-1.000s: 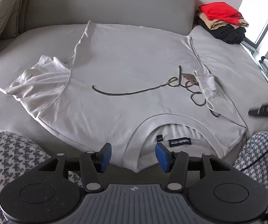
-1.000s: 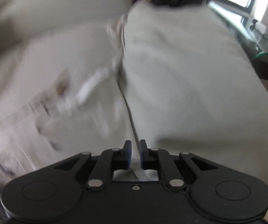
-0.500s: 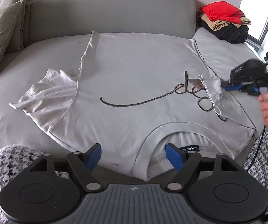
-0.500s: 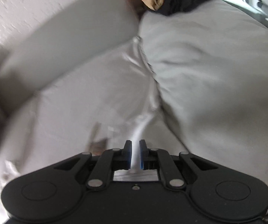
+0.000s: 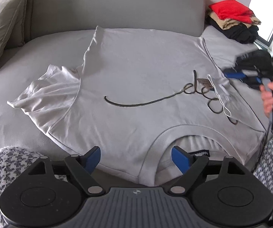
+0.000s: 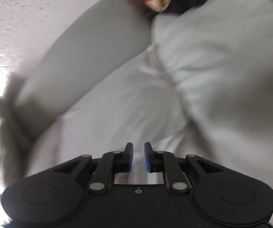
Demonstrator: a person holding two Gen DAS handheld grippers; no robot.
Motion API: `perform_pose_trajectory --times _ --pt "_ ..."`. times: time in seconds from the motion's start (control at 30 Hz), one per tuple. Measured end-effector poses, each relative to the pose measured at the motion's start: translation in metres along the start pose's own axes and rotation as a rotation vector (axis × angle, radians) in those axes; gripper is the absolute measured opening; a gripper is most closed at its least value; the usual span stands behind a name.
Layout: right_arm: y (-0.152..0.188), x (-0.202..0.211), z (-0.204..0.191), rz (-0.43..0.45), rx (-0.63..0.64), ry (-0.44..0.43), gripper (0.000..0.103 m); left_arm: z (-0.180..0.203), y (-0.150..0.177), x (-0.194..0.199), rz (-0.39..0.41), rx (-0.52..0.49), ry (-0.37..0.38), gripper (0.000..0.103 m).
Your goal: Fold clothes
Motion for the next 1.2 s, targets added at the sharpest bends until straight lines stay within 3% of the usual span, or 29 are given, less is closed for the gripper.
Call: perform_pose_trajectory --times 0.23,0.3,0.53,0.67,0.83,0.9,1.03,1.1,1.2 --pt "0.018 -0.035 -0.009 -0.091 0.009 -0.018 0.014 0.006 0.001 0.000 -0.008 -0.026 0.007 0.082" --pt "0.018 -0.038 -0.013 -0.104 -0.019 -0.040 0.023 0.004 0.002 0.003 -0.007 -0.026 -0.002 0.082" --pt "0.024 0.022 -0.009 -0.075 -0.001 -0.059 0.020 0.001 0.005 0.008 -0.008 -0.002 -0.002 0.082" --pt "0.053 0.039 0.004 -0.135 0.068 -0.006 0.017 0.008 0.007 0.012 -0.014 -0.002 0.016 0.082" --pt "0.097 0.071 -0.010 -0.210 0.130 -0.116 0.015 0.003 0.011 0.019 -0.006 0.000 -0.009 0.082" --pt "0.097 0.084 -0.010 -0.173 0.115 -0.123 0.015 -0.002 0.012 0.020 -0.008 0.016 -0.019 0.082" --pt "0.090 0.083 0.007 -0.089 0.055 -0.062 0.015 -0.010 0.010 0.021 -0.001 0.049 -0.024 0.082" --pt "0.098 0.074 0.013 -0.120 0.075 -0.017 0.015 -0.014 0.009 0.021 0.006 0.063 -0.025 0.082" --pt "0.116 0.087 0.002 -0.166 0.115 -0.056 0.015 -0.020 0.007 0.021 0.016 0.084 -0.027 0.082"
Point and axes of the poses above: each gripper's, at about its wrist camera, not at the fingertips, and x roughly against the way its jaws point, z to its right, y to its underside, the point moved 7 cm from there along -x, roughly the way its jaws point, and after that the axes turned 8 degrees about z, right-handed, at the moved point
